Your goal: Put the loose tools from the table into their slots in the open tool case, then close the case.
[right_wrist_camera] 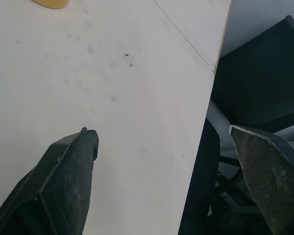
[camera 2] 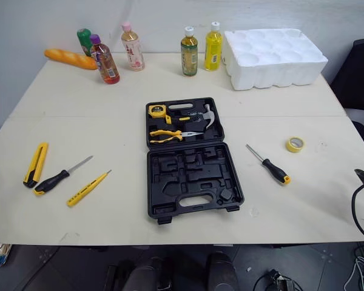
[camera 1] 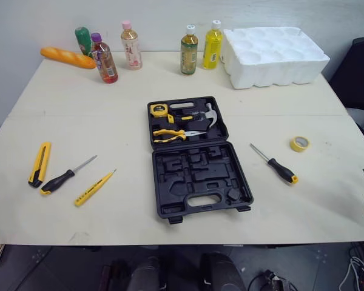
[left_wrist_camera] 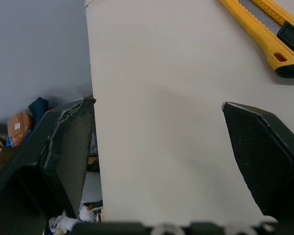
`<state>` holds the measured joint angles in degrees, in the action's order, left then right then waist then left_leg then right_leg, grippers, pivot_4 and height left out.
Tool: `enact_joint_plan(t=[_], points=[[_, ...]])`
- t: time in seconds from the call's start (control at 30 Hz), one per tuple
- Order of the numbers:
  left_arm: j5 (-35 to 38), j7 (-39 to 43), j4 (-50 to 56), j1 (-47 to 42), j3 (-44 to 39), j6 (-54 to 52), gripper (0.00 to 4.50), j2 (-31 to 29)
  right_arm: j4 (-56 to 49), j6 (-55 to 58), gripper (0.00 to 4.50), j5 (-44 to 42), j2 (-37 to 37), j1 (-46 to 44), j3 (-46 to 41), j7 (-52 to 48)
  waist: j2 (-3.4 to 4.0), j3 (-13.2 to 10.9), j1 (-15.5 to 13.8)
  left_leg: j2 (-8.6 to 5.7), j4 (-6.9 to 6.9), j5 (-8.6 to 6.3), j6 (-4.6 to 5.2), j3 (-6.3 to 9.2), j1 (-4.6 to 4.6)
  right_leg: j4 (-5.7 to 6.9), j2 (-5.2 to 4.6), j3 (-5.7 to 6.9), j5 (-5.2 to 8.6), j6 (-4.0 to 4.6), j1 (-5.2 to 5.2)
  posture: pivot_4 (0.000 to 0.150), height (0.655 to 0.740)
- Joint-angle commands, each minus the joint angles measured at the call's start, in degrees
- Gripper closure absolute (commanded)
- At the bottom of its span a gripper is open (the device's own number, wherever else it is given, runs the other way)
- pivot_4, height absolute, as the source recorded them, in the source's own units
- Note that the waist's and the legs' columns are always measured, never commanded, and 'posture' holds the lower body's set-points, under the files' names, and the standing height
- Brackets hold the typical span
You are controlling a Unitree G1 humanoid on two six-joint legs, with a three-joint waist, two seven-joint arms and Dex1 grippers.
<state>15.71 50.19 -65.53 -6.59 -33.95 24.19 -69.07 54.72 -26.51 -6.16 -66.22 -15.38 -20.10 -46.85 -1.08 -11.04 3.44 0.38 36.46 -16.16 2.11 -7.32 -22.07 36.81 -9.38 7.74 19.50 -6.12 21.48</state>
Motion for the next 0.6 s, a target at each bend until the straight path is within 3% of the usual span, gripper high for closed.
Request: enact_joint_plan(t=[0.03, 0.6], points=[[3.17, 1.44, 1.78, -0.32, -2.84, -0.92, 0.11, -0.57, 1.24, -1.05, 0.0, -0.14, -0.08, -1.56, -0.06, 0.61, 0.0, 0.0, 0.01, 0.0, 0.0, 0.0, 0.0, 0.0, 0.0, 0.0, 0.0, 0.0, 0.0, 0.0, 0.0, 0.15, 0.74], [6.23, 4.06, 5.88, 2.33, -5.25, -3.38, 0.11, 1.58, 8.06, -3.73, 0.0, 1.6, 0.37, -7.27, 2.83, 0.17, 0.0, 0.0, 0.14, 0.01, 0.05, 0.0, 0.0, -0.03, 0.0, 0.02, 0.0, -0.03, 0.0, 0.0, 0.0, 0.15, 0.74]])
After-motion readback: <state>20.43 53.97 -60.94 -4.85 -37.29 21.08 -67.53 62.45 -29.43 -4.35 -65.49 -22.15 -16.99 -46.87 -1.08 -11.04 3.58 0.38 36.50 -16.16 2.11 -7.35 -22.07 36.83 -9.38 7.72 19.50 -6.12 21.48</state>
